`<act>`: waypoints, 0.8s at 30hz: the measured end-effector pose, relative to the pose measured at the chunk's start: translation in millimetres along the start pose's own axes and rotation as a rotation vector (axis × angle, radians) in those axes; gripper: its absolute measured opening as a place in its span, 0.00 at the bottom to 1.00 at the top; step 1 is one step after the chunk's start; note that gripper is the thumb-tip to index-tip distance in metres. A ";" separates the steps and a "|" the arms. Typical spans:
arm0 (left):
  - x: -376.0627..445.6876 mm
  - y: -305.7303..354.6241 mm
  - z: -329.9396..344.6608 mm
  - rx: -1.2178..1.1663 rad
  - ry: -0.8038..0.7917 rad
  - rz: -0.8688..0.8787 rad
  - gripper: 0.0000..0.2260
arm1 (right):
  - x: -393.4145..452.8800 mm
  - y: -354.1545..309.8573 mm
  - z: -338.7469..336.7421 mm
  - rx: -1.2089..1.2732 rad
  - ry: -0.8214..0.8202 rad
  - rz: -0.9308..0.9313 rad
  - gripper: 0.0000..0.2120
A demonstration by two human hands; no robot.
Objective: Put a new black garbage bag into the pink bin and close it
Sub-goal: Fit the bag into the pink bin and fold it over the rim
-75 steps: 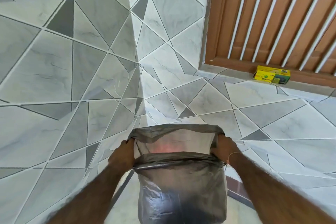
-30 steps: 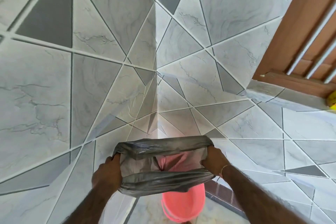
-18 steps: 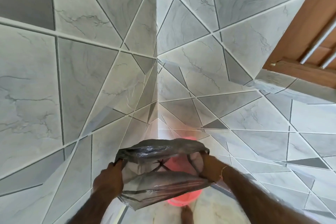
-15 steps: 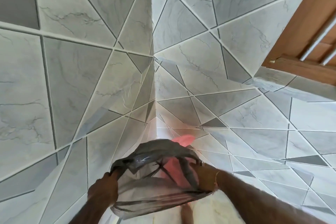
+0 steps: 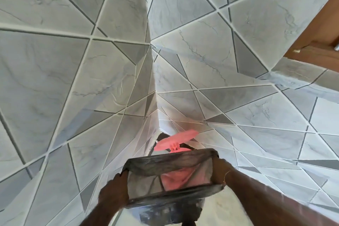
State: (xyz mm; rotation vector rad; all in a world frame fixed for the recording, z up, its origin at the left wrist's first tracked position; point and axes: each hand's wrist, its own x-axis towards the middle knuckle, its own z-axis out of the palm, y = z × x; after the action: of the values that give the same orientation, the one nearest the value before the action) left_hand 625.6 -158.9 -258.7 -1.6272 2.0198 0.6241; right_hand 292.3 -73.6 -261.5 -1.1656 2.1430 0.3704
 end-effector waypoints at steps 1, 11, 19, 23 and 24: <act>1.6 6.3 0.0 -0.044 0.023 0.014 0.35 | -0.3 1.4 -6.1 0.021 0.036 0.020 0.31; 32.0 67.6 7.4 -0.377 0.112 -0.017 0.38 | 43.5 21.2 -8.7 0.268 0.162 0.084 0.14; 48.8 102.6 35.0 -0.401 0.091 -0.082 0.27 | 75.1 28.8 6.4 0.323 0.127 -0.007 0.16; 63.1 113.3 54.1 -0.428 0.049 -0.108 0.29 | 91.0 26.4 15.6 0.342 0.071 -0.028 0.15; 68.7 115.1 60.2 -0.446 0.028 -0.117 0.30 | 95.6 25.7 21.0 0.348 0.050 -0.020 0.16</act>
State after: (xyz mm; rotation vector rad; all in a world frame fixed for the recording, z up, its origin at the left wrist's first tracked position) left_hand 504.6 -152.3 -341.8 -1.9943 1.8765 1.0703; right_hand 243.2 -109.0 -342.6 -1.0026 2.1290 -0.0427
